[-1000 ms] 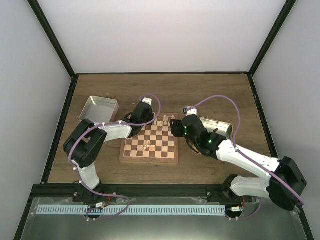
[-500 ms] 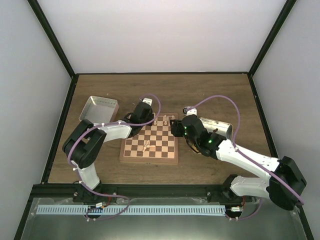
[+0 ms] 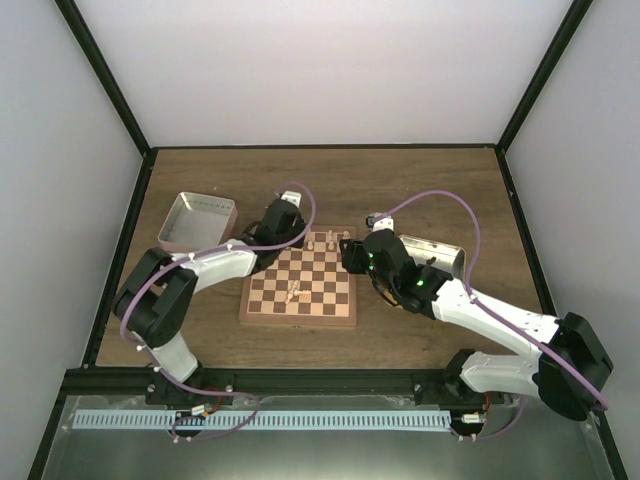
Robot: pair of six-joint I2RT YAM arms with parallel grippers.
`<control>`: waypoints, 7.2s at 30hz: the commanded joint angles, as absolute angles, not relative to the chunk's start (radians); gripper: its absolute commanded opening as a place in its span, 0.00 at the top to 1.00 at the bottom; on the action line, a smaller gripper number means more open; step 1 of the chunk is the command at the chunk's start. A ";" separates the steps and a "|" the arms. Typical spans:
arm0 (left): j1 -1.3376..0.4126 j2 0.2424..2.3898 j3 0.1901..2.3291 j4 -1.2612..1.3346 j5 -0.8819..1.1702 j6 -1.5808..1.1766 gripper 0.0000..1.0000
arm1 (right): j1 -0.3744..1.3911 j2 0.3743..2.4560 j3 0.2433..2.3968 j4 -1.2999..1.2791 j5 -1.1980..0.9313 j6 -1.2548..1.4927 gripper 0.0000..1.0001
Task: Set up the chess pieces on the board
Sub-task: Place the chess piece on the chessboard, then pick up the chess piece from the chessboard, then place the chess piece on the chessboard.
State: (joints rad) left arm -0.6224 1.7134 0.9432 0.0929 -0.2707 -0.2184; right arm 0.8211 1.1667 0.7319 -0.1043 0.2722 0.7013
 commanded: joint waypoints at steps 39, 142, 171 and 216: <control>-0.621 1.186 0.607 -0.245 -0.027 -0.602 0.62 | 0.980 1.662 1.036 -0.366 -0.028 0.486 0.53; -0.514 1.289 0.542 -0.024 0.410 -0.748 0.87 | 1.008 1.720 0.976 -0.095 -0.104 0.288 0.61; -0.504 1.324 0.528 -0.031 0.334 -0.703 0.68 | 1.008 1.645 0.903 -0.109 -0.055 0.299 0.96; -0.499 1.176 0.577 0.009 0.602 -0.749 0.87 | 1.006 1.431 0.817 0.066 -0.057 0.332 0.67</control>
State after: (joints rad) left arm -0.5030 1.2068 0.5549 -0.0082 0.6167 -0.7361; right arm 1.0019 1.5131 0.8333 0.0299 -0.0635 0.2569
